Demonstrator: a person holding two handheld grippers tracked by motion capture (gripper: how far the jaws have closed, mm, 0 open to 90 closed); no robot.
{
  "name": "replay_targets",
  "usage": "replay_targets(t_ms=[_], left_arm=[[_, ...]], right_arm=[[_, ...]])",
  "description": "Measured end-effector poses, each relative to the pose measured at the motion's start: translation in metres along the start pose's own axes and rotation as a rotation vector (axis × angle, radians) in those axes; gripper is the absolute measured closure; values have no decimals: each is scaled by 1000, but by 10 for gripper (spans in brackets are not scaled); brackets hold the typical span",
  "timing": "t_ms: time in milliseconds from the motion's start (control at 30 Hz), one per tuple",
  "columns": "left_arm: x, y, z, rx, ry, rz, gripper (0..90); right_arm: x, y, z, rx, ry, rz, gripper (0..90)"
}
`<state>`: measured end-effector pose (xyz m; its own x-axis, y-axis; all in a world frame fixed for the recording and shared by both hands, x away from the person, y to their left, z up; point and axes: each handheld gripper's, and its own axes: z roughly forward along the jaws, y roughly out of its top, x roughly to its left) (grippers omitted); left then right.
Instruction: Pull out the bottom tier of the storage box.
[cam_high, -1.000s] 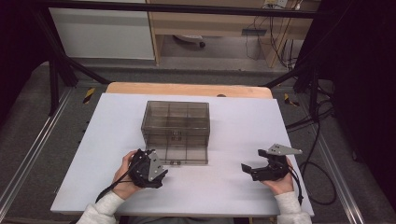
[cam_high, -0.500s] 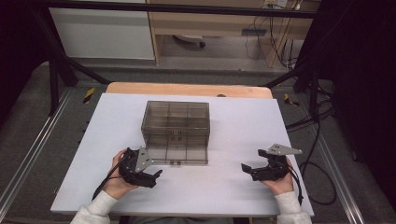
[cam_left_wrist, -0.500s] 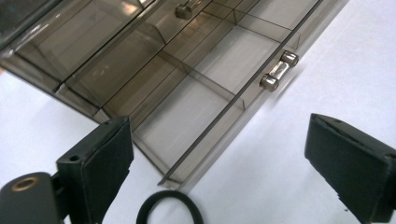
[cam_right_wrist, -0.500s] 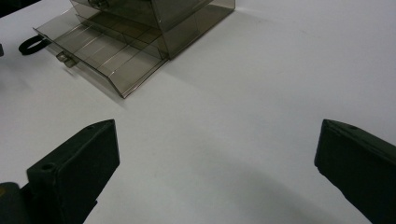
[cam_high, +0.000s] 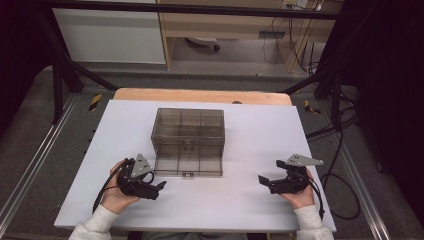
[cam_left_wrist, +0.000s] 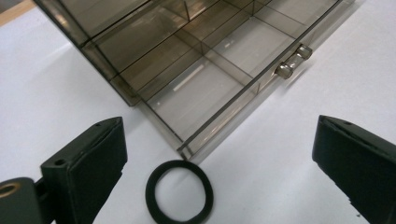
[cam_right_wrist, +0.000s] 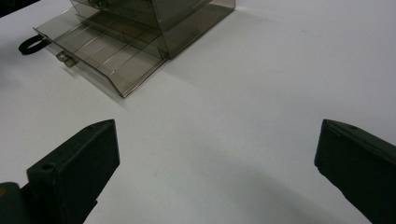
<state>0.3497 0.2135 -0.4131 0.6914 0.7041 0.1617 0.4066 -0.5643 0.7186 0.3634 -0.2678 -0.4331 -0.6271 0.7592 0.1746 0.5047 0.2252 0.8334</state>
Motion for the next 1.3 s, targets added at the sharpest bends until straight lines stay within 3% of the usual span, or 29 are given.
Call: replay_targets(t_ms=[367, 600, 867, 1300], left_arm=[[18, -10, -7, 1, -39, -108, 25], [26, -17, -9, 6, -25, -137, 58], [38, -25, -8, 17, -23, -197, 95], [46, -32, -2, 43, -4, -234, 214]], right_arm=[[0, 0, 0, 3, 0, -3, 7], [0, 0, 0, 3, -2, 2, 6], [0, 0, 0, 2, -4, 4, 7], [0, 0, 0, 4, -7, 3, 7]])
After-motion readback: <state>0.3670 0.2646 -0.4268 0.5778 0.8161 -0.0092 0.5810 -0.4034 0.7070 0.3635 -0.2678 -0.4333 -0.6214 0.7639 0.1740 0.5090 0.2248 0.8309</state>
